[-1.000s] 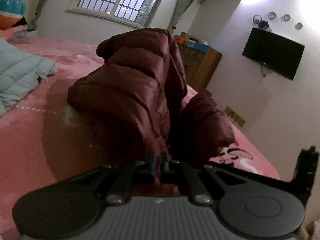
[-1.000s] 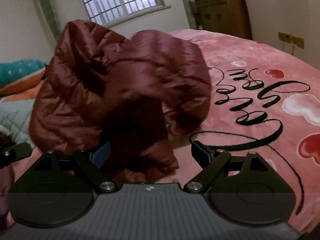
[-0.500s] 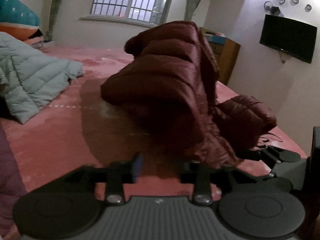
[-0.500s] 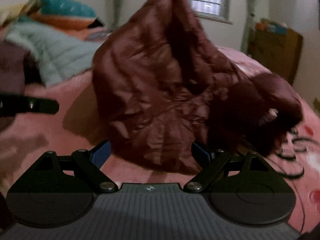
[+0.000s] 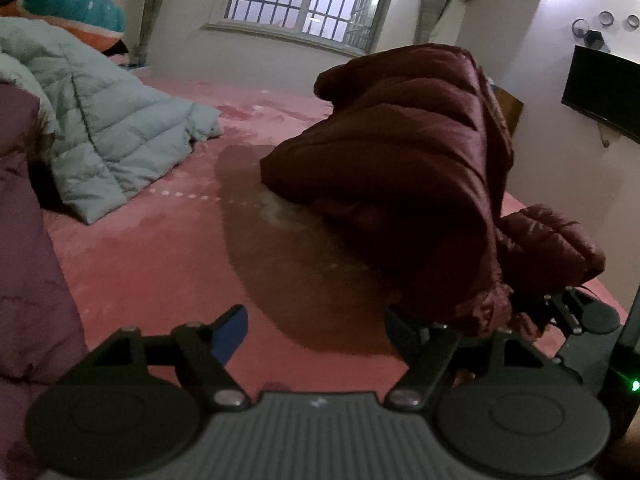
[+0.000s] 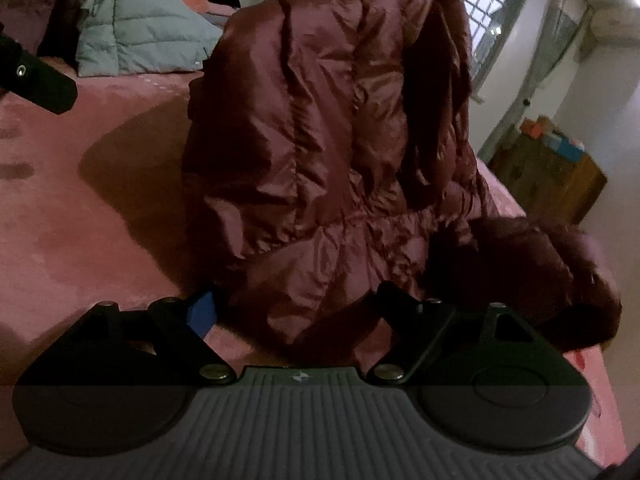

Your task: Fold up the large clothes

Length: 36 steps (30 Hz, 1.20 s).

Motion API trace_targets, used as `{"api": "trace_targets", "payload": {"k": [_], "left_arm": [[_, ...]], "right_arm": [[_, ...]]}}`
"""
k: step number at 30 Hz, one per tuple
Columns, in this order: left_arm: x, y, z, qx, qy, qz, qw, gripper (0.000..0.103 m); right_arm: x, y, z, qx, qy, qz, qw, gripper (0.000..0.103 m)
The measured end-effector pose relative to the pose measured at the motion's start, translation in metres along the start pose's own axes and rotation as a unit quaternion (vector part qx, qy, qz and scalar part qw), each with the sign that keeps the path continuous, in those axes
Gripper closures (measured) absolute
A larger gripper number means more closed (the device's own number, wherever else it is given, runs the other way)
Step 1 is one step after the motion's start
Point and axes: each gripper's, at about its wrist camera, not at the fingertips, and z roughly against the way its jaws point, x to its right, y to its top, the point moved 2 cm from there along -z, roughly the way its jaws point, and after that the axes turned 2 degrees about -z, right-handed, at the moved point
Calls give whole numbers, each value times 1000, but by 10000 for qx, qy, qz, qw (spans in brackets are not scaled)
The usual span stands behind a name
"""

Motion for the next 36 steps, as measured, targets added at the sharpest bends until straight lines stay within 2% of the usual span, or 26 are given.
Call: {"api": "trace_targets", "payload": {"k": [8, 10, 11, 12, 15, 17, 19, 21, 25, 29, 34, 36], "left_arm": [[1, -3, -3, -71, 50, -72, 9999, 24], [1, -2, -4, -73, 60, -93, 9999, 23], [1, -1, -3, -63, 74, -116, 9999, 23], [2, 0, -3, -47, 95, -141, 9998, 22], [4, 2, -2, 6, 156, -180, 9997, 19], [6, 4, -2, 24, 179, -208, 9996, 18], [10, 6, -4, 36, 201, -286, 9994, 17], [17, 9, -8, 51, 224, -426, 9988, 17], [36, 14, -18, 168, 244, -869, 9958, 16], [59, 16, -41, 231, 382, -1508, 9876, 16], [85, 15, -73, 184, 488, -2246, 9730, 16], [89, 17, -82, 158, 470, -2274, 9725, 16]], "right_arm": [[-4, 7, -26, 304, -83, 334, 9989, 26], [-3, 7, -30, 355, -79, 349, 9987, 40], [-3, 8, -30, 372, -108, 317, 9987, 54], [0, 10, -30, 395, -119, 240, 9989, 63], [24, 19, -24, 535, 77, -513, 9972, 77], [52, 25, -18, 646, 334, -1331, 9884, 83], [84, 28, -11, 841, 652, -2199, 9697, 84], [114, 26, -3, 1095, 931, -2929, 9453, 85], [174, 10, 8, 1513, 1207, -4214, 8860, 85], [222, -21, 9, 1760, 1276, -5221, 8247, 85], [268, -64, 11, 1946, 900, -5949, 7747, 86], [283, -79, 11, 1959, 667, -6110, 7641, 86]]}}
